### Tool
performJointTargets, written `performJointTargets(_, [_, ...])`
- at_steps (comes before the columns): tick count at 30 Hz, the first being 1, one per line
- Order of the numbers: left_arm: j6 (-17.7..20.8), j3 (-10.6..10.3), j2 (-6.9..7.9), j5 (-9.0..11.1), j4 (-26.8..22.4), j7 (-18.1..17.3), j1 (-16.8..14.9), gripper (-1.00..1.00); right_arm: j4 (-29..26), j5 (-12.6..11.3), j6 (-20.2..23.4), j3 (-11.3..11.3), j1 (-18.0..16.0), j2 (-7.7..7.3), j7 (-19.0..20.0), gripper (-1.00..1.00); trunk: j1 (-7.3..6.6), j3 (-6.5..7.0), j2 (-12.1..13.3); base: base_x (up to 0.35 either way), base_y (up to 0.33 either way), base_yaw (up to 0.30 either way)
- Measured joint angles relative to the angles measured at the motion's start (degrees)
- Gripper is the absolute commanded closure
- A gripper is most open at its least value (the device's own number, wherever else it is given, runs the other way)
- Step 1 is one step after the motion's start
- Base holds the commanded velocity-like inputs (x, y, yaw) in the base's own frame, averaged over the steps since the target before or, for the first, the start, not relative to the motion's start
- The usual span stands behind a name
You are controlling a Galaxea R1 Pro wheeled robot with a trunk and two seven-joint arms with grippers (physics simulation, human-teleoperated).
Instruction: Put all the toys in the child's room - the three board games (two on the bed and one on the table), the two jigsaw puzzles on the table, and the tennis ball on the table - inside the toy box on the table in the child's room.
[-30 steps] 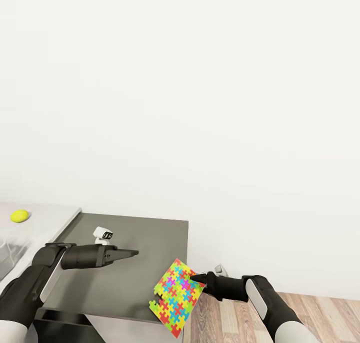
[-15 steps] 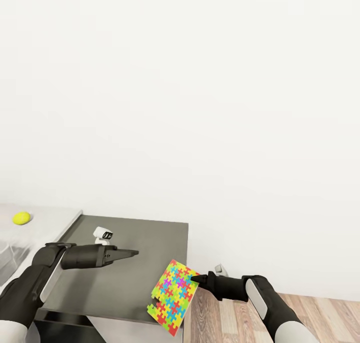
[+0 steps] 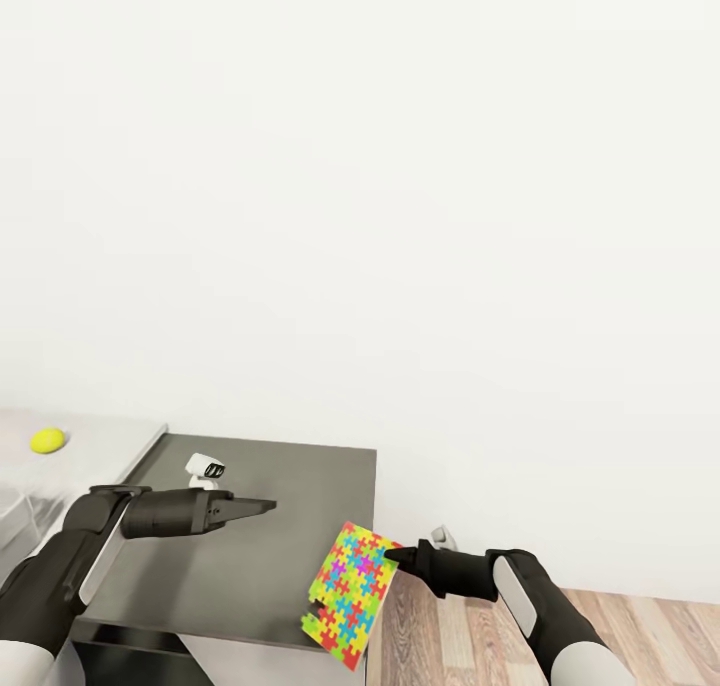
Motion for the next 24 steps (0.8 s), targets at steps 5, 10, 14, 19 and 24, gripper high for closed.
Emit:
performJointTargets(5, [0.0, 0.0, 0.0, 0.0, 0.0, 0.0, 0.0, -1.0, 0.0, -0.1, 0.0, -0.1, 0.0, -0.12, 0.0, 1.0, -1.1, 0.9, 2.0, 0.0, 0.0, 0.0])
performJointTargets(10, [0.0, 0.0, 0.01, 0.0, 0.0, 0.0, 0.0, -1.0, -0.1, 0.1, 0.0, -0.4, 0.0, -0.44, 0.1, 1.0, -2.2, 1.8, 4.0, 0.0, 0.0, 0.0])
performJointTargets(14, [0.1, 0.0, 0.01, 0.0, 0.0, 0.0, 0.0, -1.0, -0.1, 0.1, 0.0, -0.6, 0.0, -0.53, 0.1, 1.0, -3.08, 2.52, 5.6, 0.0, 0.0, 0.0])
performJointTargets(19, [0.0, 0.1, 0.09, 0.0, 0.0, 0.0, 0.0, -1.0, -0.2, -1.6, 0.0, -0.7, 0.1, -0.84, 0.5, 1.0, -4.18, 3.42, 7.6, 0.0, 0.0, 0.0])
performJointTargets(24, [0.0, 0.2, 0.09, 0.0, 0.0, 0.0, 0.0, -1.0, -0.6, -2.1, -0.1, -0.7, 0.0, -1.07, 0.8, 1.0, -5.28, 4.32, 9.6, 0.0, 0.0, 0.0])
